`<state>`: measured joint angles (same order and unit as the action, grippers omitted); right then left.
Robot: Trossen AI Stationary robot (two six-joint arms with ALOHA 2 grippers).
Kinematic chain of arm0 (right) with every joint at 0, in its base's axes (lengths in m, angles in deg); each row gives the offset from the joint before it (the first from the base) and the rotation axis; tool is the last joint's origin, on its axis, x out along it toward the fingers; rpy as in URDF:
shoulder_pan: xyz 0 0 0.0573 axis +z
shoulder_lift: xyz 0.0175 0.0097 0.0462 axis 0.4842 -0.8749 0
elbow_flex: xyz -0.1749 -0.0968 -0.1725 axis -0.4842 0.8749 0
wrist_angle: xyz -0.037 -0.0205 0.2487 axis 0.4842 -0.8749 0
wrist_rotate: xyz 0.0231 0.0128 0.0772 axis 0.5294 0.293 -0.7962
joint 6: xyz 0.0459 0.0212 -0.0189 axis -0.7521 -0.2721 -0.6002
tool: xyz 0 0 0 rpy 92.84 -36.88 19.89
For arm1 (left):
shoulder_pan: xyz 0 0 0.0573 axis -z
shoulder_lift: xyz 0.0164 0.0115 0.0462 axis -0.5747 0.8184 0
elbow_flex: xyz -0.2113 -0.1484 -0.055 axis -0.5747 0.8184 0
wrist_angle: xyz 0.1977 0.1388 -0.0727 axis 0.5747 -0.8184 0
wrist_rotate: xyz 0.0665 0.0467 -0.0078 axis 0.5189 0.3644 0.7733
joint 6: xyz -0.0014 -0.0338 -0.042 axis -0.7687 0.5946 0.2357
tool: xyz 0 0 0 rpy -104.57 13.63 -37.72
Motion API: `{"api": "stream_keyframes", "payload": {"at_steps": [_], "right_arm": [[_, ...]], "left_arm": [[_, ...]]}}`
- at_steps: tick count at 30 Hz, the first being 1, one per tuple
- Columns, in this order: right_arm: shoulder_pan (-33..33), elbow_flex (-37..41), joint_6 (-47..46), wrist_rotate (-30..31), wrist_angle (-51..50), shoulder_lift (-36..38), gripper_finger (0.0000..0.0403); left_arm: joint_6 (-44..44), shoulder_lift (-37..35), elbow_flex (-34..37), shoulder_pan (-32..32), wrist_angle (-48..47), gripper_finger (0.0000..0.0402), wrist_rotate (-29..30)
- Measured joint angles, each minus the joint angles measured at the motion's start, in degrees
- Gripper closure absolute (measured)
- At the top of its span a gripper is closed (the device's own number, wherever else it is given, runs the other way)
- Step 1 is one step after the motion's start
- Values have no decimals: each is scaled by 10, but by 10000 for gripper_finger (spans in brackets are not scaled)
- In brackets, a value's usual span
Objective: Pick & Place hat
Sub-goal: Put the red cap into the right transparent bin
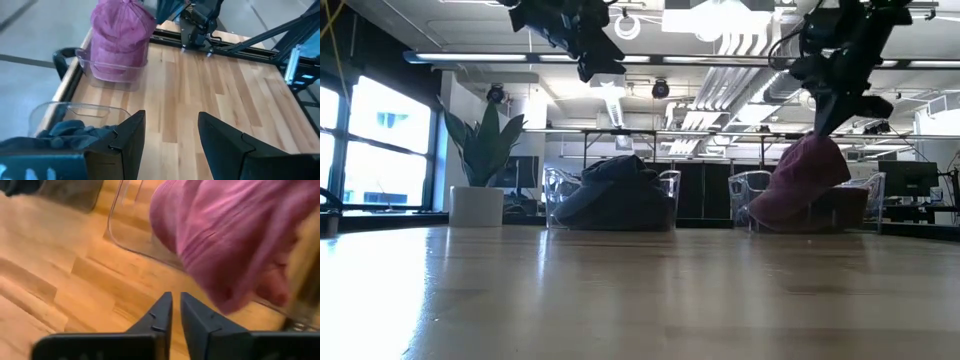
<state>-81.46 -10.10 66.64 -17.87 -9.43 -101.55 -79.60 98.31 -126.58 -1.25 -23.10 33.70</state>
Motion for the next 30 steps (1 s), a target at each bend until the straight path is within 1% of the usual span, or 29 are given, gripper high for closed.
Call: {"api": "stream_keyframes", "payload": {"at_steps": [2,3,5,7,8,10,12,14,19,21,22,24,28,30], "right_arm": [[19,24,-17,19,31,-3,390],[27,37,-27,44,48,-5,396],[37,59,-58,123,76,-11,397],[40,76,-113,210,87,-23,392],[39,81,-145,242,80,-32,391],[36,91,-189,265,53,-51,394],[36,94,-195,265,41,-66,400],[39,86,-189,247,28,-69,400],[36,20,-189,149,-42,-50,394],[32,-15,-187,102,-43,-44,398],[30,-30,-180,81,-28,-44,400],[28,-57,-166,66,30,-44,401],[10,-72,-136,95,215,-68,401],[-14,-72,-138,108,271,-97,402]], "left_arm": [[5,1,0,0,-3,223,-9],[6,1,0,0,-3,223,-10],[6,1,0,0,-3,223,-10],[6,1,0,1,-3,223,-10],[8,1,0,1,-4,223,-10],[11,1,0,1,-6,223,-10],[22,1,0,1,-8,223,-10],[37,1,0,1,-8,223,-12],[57,1,0,1,-16,223,-11],[61,1,0,1,-16,223,-11],[62,1,0,1,-16,223,-11],[62,1,0,1,-9,223,-11],[62,1,0,1,11,223,-10],[62,1,0,1,19,223,-10]]}}
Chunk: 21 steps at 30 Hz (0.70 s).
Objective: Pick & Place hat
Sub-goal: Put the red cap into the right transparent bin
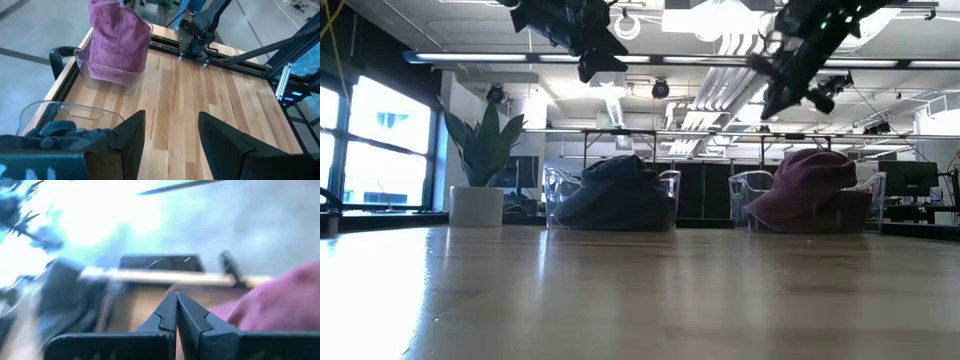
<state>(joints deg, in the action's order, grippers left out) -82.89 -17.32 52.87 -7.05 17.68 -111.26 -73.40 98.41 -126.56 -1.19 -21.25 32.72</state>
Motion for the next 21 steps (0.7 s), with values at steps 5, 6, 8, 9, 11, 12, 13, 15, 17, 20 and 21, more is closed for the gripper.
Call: {"api": "stream_keyframes", "payload": {"at_steps": [5,6,8,9,11,12,13,15,17,20,21], "right_arm": [[-66,1,29,87,13,-90,402],[-78,1,30,95,2,-104,402],[-98,1,32,82,-37,-122,402],[-105,1,36,68,-64,-127,402],[-105,1,67,58,-112,-134,402],[-101,3,75,60,-122,-134,402],[-94,4,76,65,-130,-134,402],[-83,4,79,82,-141,-139,402],[-78,4,78,104,-144,-152,402],[-70,4,93,125,-167,-175,403],[-67,4,104,126,-178,-186,403]], "left_arm": [[6,0,0,0,-9,223,1],[6,0,0,0,-13,223,3],[7,0,0,0,-24,223,9],[8,0,0,0,-28,223,13],[8,0,0,0,-42,223,18],[8,0,0,0,-45,223,21],[8,0,0,0,-47,223,24],[5,0,0,0,-43,223,31],[-1,0,0,0,-32,223,35],[-9,0,0,-1,-14,223,35],[-10,0,0,-1,-11,223,34]]}}
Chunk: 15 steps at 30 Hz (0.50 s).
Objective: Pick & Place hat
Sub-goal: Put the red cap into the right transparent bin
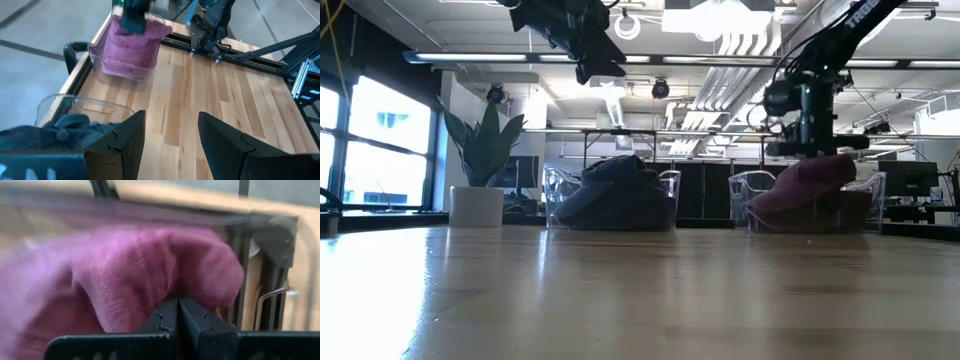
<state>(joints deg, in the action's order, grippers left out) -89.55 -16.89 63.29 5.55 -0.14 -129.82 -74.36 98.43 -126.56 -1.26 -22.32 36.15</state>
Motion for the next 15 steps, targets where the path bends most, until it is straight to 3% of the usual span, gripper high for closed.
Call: {"api": "stream_keyframes", "payload": {"at_steps": [6,11,13,15], "right_arm": [[30,-1,32,56,-31,-24,403],[56,-52,47,121,-51,17,403],[63,-77,66,100,-64,34,403],[67,-97,87,39,-72,53,403]], "left_arm": [[-1,0,0,0,2,223,0],[-2,0,0,0,2,223,0],[-2,0,0,0,2,223,-4],[-2,0,0,0,2,223,-4]]}}
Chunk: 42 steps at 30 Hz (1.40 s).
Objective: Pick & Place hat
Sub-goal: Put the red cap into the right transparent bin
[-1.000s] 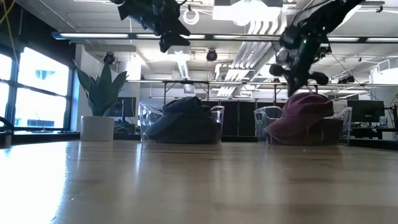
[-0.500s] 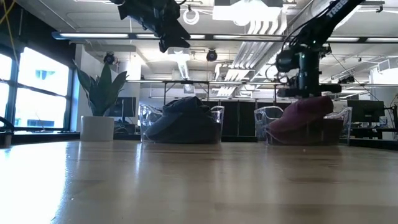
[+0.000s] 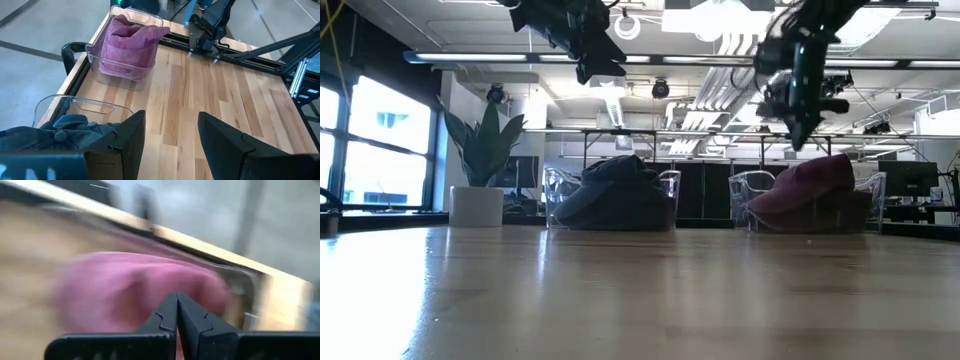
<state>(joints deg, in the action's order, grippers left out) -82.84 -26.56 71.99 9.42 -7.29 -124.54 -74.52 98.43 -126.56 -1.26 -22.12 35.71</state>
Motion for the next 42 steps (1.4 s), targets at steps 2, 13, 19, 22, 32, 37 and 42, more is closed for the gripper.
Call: {"api": "stream_keyframes", "payload": {"at_steps": [2,13,19,22,32,37,42], "right_arm": [[2,-10,30,-99,2,17,403],[3,119,26,-186,-24,20,403],[3,183,-23,-131,66,19,403],[4,177,-7,-147,62,19,403],[4,77,-58,-171,-121,35,403],[4,105,-76,-121,-137,35,403],[4,171,-92,-68,-31,35,403]], "left_arm": [[0,0,0,0,0,223,0],[-5,0,0,0,12,223,0],[-5,0,0,0,12,223,0],[-1,0,0,0,9,223,-1],[17,0,0,0,3,223,-1],[15,0,0,0,0,223,-1],[13,0,0,0,10,223,-1]]}}
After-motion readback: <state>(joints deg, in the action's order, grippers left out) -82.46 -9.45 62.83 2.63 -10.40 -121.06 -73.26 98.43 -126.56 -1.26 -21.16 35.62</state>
